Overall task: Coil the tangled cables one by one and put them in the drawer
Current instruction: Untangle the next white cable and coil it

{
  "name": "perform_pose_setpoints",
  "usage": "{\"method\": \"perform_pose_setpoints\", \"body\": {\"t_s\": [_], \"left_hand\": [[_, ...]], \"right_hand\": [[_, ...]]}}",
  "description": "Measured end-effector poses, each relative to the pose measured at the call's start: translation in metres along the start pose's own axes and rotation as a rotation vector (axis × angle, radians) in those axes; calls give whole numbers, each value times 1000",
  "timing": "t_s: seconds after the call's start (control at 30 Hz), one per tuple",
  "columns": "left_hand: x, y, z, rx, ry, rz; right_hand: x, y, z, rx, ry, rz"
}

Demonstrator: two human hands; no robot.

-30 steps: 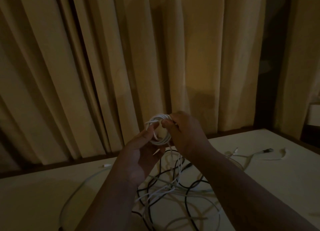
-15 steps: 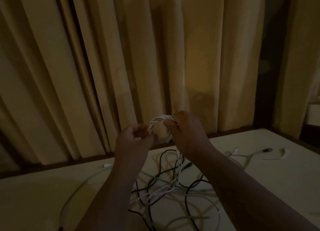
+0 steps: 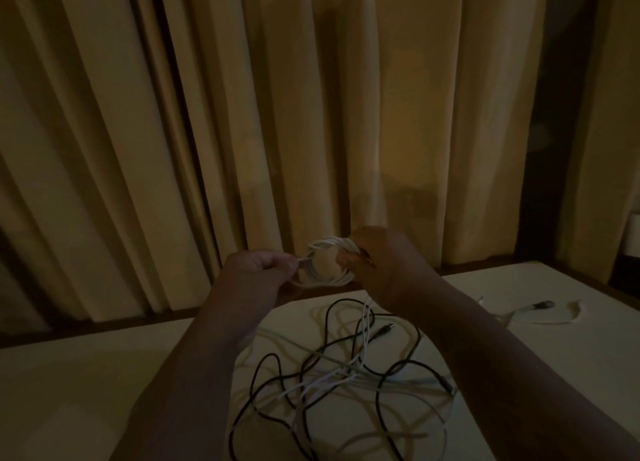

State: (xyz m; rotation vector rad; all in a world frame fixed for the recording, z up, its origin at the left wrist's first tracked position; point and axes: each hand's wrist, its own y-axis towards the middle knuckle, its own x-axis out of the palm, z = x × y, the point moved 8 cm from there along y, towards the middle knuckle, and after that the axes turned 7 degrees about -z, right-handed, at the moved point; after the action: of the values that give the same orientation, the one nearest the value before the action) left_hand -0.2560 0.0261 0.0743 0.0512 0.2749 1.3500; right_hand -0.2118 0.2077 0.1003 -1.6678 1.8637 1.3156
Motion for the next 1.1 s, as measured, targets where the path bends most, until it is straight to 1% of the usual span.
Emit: {"method": "perform_pose_setpoints", "body": {"t_s": [0.07,0.17,0.23,0.3,0.37,0.47,0.63,0.7,0.77,0.87,0.9,0.93,1.03,1.1], "left_hand": [[4,-1,-2,-40,-129,-14],[5,0,-5,-57,-184,-34],[2,1,-5,-19,-79,-18],[-2,2,1,81,107,34],[-5,0,10,188,228,67],[-5,-7,25,335,312,98],[-10,-19,45,530,493,260],[-12,-24,51,620,552,320],[-15,-29,56,689,591,376],[-17,-37,62,774,637,439],[-17,-38,64,793,653,448],[-16,-39,65,811,668,454],[-15,-40,68,841,704,464],[-13,-40,67,828,714,468]], "right_hand": [[0,-1,0,6,-29,-26],[0,0,1,2,-68,-45],[-1,-1,4,9,-54,-36],[-4,-1,7,9,-24,-5],[-7,-2,9,8,106,37],[-9,-2,11,-17,424,81],[-6,-4,2,-68,775,57],[-4,-4,0,-59,851,49],[-1,-4,-1,-47,874,31],[3,-2,3,15,937,-10],[3,-1,6,31,924,-29],[2,0,8,45,857,-44],[-3,0,13,34,519,-83],[-7,-2,10,-3,433,-99]]}}
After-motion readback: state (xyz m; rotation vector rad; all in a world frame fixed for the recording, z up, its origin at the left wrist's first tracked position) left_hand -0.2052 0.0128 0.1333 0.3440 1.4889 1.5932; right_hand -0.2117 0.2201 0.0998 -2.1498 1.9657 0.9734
